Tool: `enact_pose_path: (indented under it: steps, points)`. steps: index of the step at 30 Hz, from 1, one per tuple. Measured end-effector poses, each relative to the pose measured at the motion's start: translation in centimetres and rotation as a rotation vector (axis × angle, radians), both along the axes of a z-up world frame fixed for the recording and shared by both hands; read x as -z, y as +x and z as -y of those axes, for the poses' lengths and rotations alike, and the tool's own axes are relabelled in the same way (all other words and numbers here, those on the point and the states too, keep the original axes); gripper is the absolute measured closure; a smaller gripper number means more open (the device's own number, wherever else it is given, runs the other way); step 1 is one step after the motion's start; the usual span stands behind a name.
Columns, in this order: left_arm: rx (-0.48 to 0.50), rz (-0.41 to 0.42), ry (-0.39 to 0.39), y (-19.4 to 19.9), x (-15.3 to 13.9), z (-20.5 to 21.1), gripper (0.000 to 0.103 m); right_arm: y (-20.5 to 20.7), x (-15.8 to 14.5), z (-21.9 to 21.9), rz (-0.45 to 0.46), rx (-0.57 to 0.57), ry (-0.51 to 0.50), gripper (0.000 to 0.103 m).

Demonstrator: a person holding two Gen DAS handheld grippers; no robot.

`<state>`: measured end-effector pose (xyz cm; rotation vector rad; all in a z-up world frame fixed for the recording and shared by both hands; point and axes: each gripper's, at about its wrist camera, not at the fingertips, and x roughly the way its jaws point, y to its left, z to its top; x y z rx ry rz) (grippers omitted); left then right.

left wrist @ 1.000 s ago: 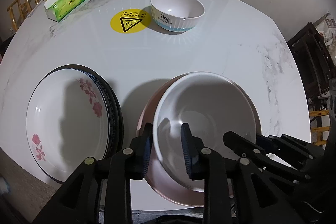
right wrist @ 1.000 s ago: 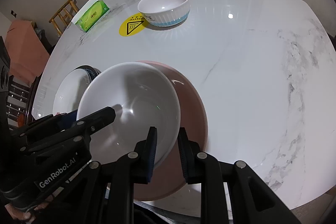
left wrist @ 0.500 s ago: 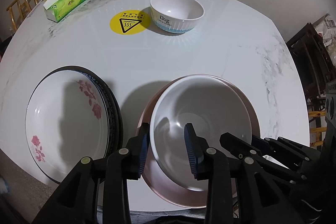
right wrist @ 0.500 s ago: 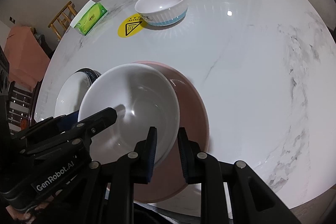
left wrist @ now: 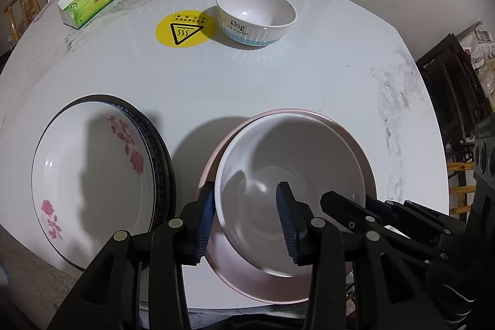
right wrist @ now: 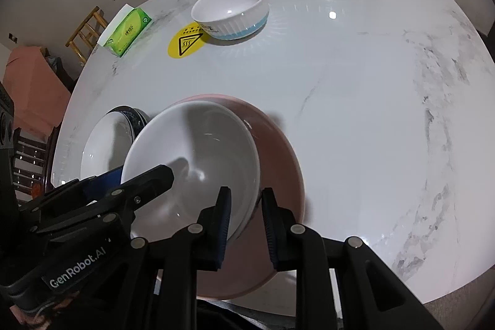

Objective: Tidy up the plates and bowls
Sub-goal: 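Open the left gripper and release the 'Rabbit' bowl inside the pink bowl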

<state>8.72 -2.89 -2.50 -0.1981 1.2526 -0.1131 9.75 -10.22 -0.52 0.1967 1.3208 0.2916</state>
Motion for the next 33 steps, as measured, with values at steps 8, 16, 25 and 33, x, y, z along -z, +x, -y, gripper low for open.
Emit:
enact_pose_path:
  steps: [8,16,25,33]
  points:
    - [-0.005,-0.017,-0.011,0.2,0.0,-0.1,0.067,0.5,0.1,-0.5,-0.037,0.012,-0.042,0.083]
    - [-0.010,-0.023,-0.054,0.2,0.0,-0.7,0.066,0.7,-0.5,-0.6,-0.023,0.009,-0.068,0.080]
    - [0.017,0.017,-0.059,0.0,-1.1,-0.6,0.059,0.5,-2.1,0.4,0.035,-0.003,-0.081,0.070]
    - [0.024,0.089,-0.037,0.0,-2.8,-1.0,0.054,0.7,-3.7,1.2,0.102,-0.028,-0.069,0.068]
